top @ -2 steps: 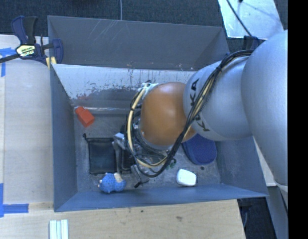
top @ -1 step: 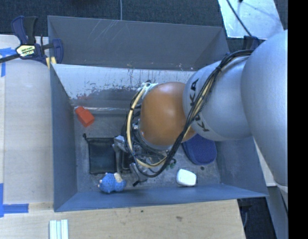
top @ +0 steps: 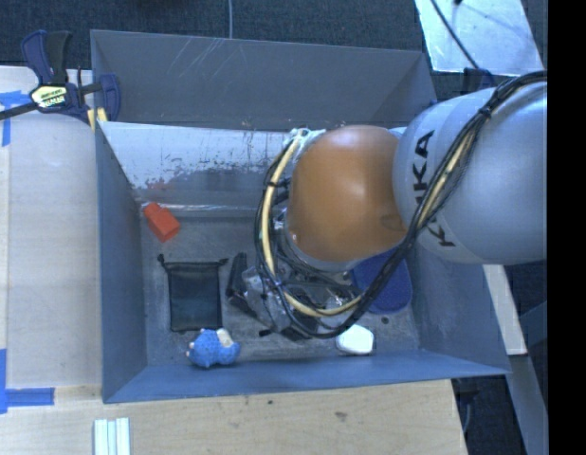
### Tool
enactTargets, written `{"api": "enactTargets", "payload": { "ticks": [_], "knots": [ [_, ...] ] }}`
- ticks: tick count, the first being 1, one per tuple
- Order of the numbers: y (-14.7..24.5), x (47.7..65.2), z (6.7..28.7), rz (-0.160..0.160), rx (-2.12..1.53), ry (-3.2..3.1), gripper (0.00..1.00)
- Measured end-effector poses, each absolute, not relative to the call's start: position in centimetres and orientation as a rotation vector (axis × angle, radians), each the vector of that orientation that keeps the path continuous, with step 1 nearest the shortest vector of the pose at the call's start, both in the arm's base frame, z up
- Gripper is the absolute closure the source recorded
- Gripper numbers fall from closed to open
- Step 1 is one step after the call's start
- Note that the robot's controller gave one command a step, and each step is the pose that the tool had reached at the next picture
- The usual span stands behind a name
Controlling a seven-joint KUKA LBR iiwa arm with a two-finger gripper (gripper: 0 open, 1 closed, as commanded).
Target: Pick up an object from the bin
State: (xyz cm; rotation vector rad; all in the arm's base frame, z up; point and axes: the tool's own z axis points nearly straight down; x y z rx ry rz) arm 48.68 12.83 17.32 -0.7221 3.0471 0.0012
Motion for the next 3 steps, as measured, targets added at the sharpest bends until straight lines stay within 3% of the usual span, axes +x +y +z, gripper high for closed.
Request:
{"api": "enactTargets", "payload": {
  "ticks": [1,2,3],
  "knots": [
    [24.3,52.8,15.6,0.007,-0.884,3.008,1.0],
    [20.4,49.1,16.9,0.0,-1.46,2.781,1.0],
    [20.5,49.1,16.9,0.001,-1.459,2.781,0.0]
  ]
}}
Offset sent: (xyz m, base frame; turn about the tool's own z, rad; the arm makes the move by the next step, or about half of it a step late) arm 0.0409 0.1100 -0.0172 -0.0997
